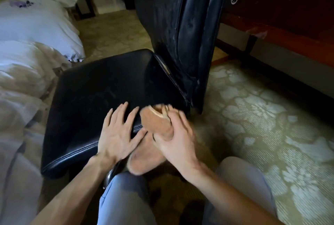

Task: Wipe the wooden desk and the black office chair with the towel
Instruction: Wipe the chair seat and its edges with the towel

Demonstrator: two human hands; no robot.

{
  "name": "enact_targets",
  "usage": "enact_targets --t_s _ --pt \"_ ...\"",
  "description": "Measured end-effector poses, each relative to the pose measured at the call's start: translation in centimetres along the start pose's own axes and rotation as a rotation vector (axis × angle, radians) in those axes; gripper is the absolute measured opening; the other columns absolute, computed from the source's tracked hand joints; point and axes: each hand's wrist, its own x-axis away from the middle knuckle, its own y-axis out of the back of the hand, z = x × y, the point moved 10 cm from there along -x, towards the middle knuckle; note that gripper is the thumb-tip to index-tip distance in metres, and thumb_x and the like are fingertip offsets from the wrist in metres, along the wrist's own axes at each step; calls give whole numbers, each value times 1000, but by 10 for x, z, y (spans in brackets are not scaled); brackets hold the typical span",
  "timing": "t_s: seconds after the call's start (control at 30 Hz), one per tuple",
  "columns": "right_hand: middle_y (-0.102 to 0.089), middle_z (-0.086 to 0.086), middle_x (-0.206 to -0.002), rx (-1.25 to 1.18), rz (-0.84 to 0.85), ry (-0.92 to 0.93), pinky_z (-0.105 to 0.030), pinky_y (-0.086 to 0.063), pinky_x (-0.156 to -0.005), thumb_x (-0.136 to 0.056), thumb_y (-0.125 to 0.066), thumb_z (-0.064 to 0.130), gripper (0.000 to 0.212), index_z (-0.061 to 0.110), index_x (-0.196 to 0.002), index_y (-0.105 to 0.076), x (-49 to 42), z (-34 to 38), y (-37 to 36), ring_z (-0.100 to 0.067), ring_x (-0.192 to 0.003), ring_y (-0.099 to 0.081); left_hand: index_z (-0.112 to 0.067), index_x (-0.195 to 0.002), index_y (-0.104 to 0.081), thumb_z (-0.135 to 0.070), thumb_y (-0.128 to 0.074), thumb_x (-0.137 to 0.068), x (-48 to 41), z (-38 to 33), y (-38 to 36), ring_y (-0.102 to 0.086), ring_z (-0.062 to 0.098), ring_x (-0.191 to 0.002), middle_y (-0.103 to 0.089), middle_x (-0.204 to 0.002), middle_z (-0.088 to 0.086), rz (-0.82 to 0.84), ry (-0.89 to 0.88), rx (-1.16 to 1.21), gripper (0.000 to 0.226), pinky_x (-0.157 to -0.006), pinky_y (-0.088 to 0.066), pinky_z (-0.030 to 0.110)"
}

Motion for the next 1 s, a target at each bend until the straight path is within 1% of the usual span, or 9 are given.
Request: enact_targets --t_s 0.1,0.2,0.27,0.37,0.47,0.57,0.67,0.77,1.0 --pt "-65 -10 -117 174 -198 490 -45 -55 -81 -76 -79 21 42 14 -116 -69 -32 89 13 -30 -106 -62 -13 -147 -50 -67 -26 -101 4 6 2 -47 39 -135 -52 -144 19 -8 -6 6 75 -121 -27 52" --pt "-63 -10 -127 435 -26 668 -50 -49 -93 -75 -76 13 52 15 -126 -66 -86 134 -35 -34 -118 -56 -18 -149 -47 -65 -32 -100 6 13 2 -42 35 -143 -48 -151 18 6 -6 17 70 -122 -26 51" --pt "-57 -7 -138 681 236 568 -51 -42 -105 -82 -73 19 56 20 -136 -59 -121 117 -91 -33 -128 -51 -22 -153 -45 -70 -32 -98 9 17 0 -38 30 -147 -45 -156 14 21 8 24 73 -123 -25 49" --pt "-37 -11 -157 851 538 170 -53 -27 -116 -86 -68 32 70 29 -151 -42 -152 33 -135 -35 -144 -35 -25 -153 -46 -83 -32 -92 10 17 1 -39 28 -148 -44 -157 12 37 18 20 85 -122 -27 49" --pt "-48 -6 -148 643 404 -19 -46 -30 -114 -83 -61 49 66 41 -146 -44 -160 -1 -118 -33 -134 -48 -26 -153 -47 -87 -31 -90 6 21 1 -40 27 -147 -45 -156 12 19 27 -5 89 -122 -27 49" --pt "-59 -9 -136 613 319 -74 -42 -35 -109 -86 -66 46 55 27 -137 -56 -149 -11 -99 -35 -130 -50 -25 -153 -47 -85 -32 -91 6 24 -3 -42 28 -145 -47 -155 13 14 42 -20 88 -121 -28 49" --pt "-61 -18 -132 695 261 -25 -42 -38 -107 -91 -64 38 55 14 -138 -51 -126 -4 -81 -39 -132 -50 -23 -152 -49 -85 -33 -90 8 23 -5 -45 30 -143 -49 -153 15 -16 38 -12 89 -121 -30 50" --pt "-64 -13 -124 700 296 -9 -39 -45 -93 -95 -60 37 47 19 -139 -54 -109 5 -70 -36 -117 -60 -21 -151 -51 -85 -33 -89 8 29 -5 -48 33 -140 -51 -152 18 -70 36 -19 91 -120 -31 51" --pt "-73 -1 -91 871 296 74 -30 -39 -67 -86 -65 62 40 25 -101 -69 -57 35 -41 -27 -86 -73 -23 -153 -49 -85 -31 -88 10 30 -7 -45 33 -143 -48 -153 18 -87 28 48 92 -121 -28 51"
